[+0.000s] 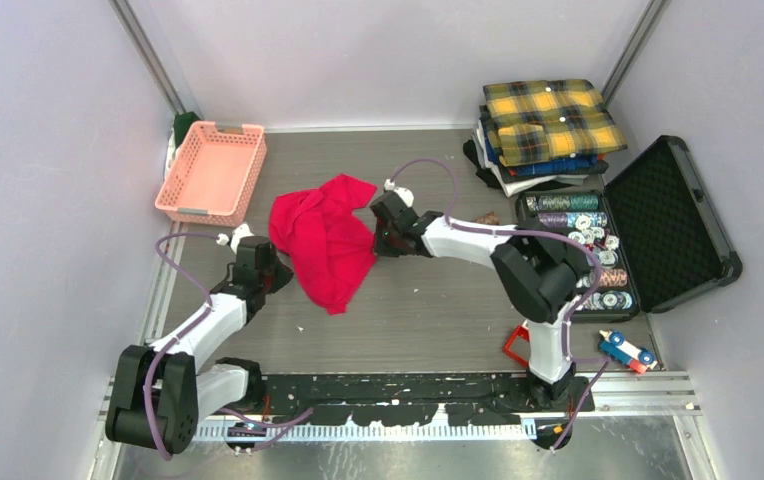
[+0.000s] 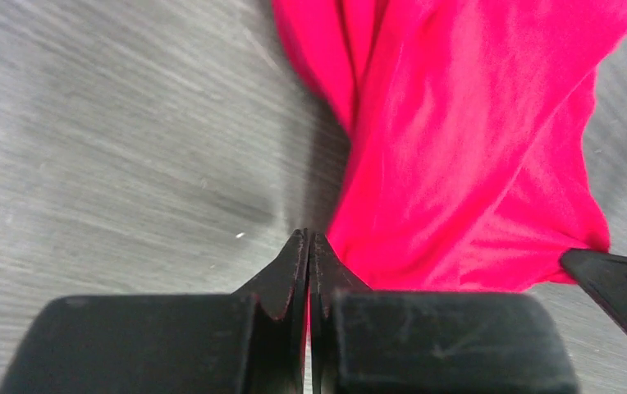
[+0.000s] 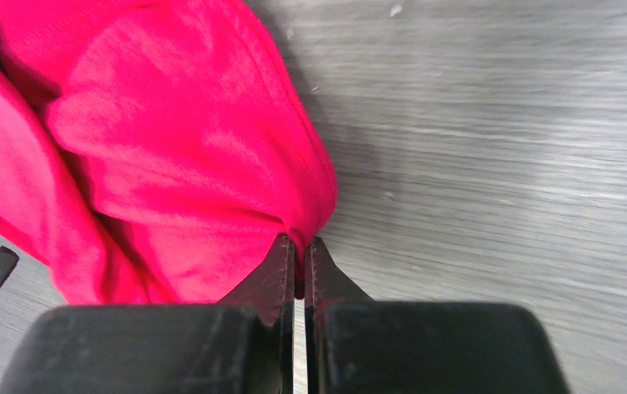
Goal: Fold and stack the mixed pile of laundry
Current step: Flatten out the T-shirt at the center of the board.
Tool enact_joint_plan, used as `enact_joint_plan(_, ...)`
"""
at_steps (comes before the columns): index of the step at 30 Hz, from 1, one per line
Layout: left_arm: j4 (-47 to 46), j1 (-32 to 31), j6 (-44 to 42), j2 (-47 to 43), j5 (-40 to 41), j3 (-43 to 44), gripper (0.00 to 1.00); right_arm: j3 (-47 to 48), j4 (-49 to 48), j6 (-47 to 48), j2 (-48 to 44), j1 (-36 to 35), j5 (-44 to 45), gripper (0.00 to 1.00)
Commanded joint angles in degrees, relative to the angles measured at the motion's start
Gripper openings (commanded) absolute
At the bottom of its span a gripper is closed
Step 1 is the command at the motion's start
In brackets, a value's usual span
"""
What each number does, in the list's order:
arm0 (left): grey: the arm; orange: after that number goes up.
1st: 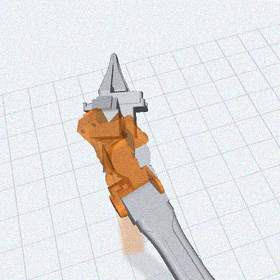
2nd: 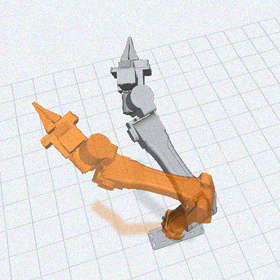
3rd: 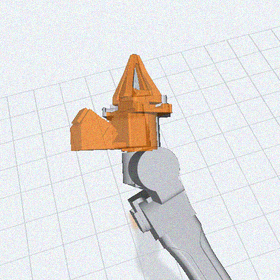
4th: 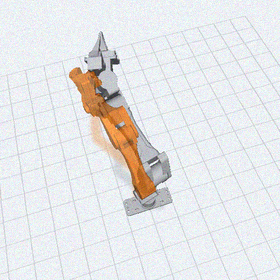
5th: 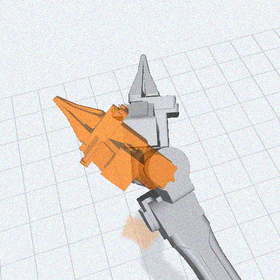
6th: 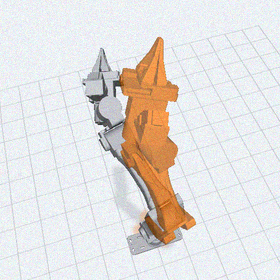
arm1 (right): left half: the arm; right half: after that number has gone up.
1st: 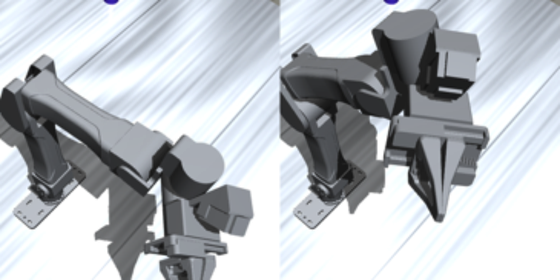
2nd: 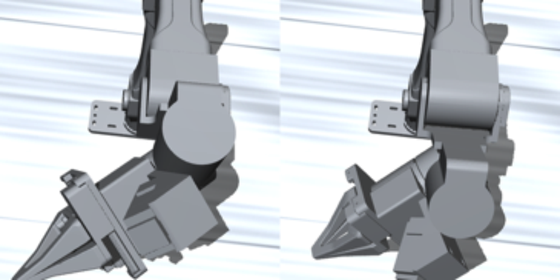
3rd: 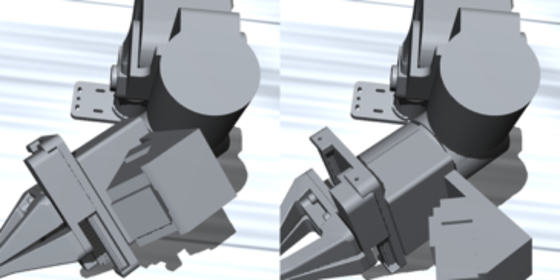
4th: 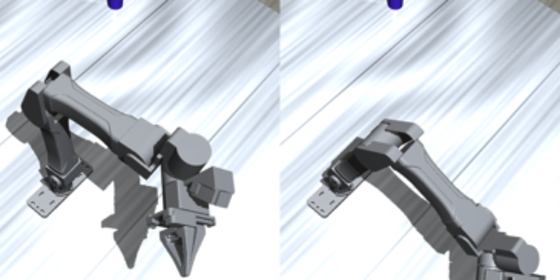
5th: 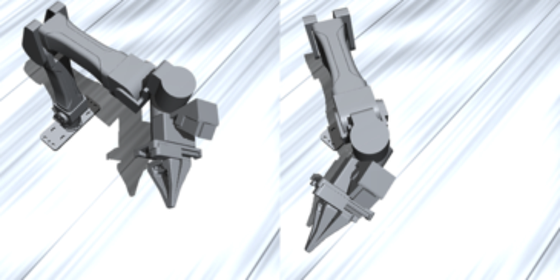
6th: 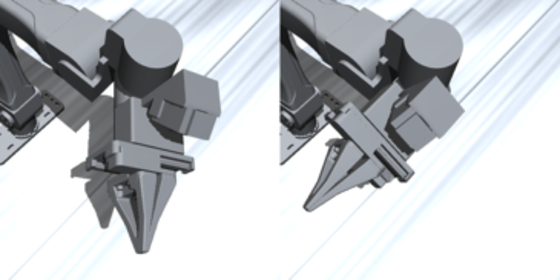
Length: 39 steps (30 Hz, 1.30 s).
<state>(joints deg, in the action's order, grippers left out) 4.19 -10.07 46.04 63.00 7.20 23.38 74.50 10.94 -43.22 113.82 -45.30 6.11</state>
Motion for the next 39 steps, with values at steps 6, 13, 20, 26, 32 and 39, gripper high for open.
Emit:
enact_joint_plan(6, 5.3, -0.2, -3.0, -5.9, 2.7, 13.2, 0.0, 8.0, 16.0, 5.8, -15.6, 6.2, 10.2, 0.01)
enact_joint_plan(13, 11.1, -0.2, -6.1, -10.1, -1.1, 23.3, 0.0, 24.8, 28.4, 12.1, -16.5, 8.4, 16.9, 0.01)
enact_joint_plan(20, 2.9, -0.8, -11.7, 3.9, -25.5, 22.9, 0.67, 22.4, 30.1, 16.4, -18.4, 8.4, 14.1, 0.01)
enact_joint_plan(26, -5.6, -2.9, -9.9, 16.5, -25.8, 24.0, 0.8, 17.6, 30.2, 16.1, -19.8, 8.4, 15.1, 0.01)
enact_joint_plan(32, -8.4, -4.6, -7.0, 27.4, -22.7, 30.6, 0.79, 13.4, 29.3, 15.4, -21.6, 8.5, 15.1, 0.01)
enact_joint_plan(39, -5.4, -6.2, -5.6, 38.1, -18.6, 40.8, 0.66, 9.0, 27.9, 15.0, -23.1, 8.5, 15.1, 0.01)
